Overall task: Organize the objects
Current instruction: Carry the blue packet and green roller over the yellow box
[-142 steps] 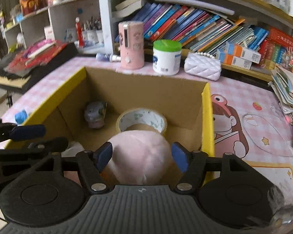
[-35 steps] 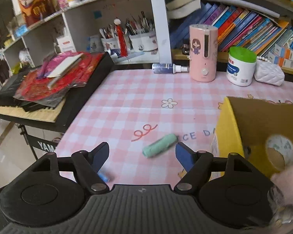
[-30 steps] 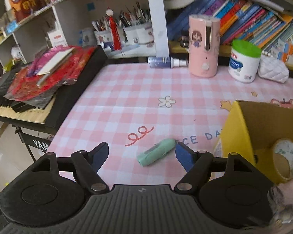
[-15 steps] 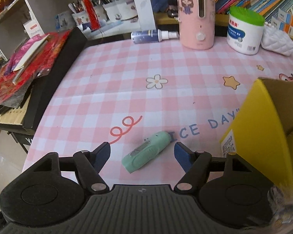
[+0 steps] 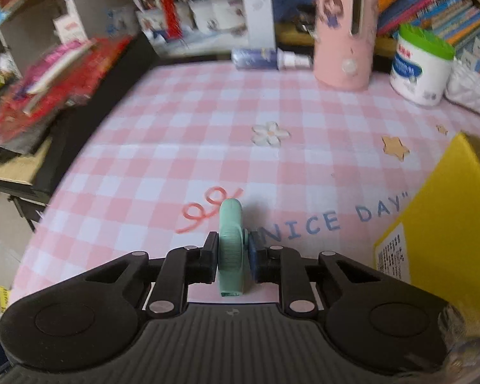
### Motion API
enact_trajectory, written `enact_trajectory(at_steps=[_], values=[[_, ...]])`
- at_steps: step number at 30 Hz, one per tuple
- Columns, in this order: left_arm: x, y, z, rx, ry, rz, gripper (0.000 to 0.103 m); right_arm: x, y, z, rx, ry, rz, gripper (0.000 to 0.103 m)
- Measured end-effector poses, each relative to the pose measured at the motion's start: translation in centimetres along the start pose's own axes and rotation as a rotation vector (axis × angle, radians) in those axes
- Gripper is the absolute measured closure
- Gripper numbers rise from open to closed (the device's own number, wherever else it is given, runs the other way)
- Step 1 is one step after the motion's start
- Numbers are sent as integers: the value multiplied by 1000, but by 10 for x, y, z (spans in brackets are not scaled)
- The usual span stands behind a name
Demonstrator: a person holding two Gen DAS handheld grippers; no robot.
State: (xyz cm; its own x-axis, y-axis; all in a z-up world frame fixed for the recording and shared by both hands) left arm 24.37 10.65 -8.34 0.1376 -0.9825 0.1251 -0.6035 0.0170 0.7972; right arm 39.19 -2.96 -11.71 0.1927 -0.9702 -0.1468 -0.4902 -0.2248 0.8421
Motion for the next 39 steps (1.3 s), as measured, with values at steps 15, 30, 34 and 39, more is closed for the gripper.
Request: enact_trajectory(at_steps=[15,30,34,39], values=[[-13,82,41,78,40,84,79,-22,140,94,110,203,-117,85],[23,140,129,18,-100,209,79,5,218,224,129,82,-9,85],[41,146,139,5,-153,255,79,21,233,249,132,24,26,85],[66,152,145,6,-228,311,79,47,250,266,139,-70,75,85]])
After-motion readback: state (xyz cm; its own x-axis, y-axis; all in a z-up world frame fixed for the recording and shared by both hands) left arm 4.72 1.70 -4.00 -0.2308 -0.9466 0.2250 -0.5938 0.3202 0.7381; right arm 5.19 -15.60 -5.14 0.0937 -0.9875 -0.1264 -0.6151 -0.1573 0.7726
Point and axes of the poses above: each gripper's, at about its wrist camera, not at the fingertips, and y roughly against the way its jaws point, x to its right, z to its underside, the point moved 5 cm from there along -y, roughly the way its jaws point, and after that the axes turned 7 degrees about -x, right-handed, at the moved point
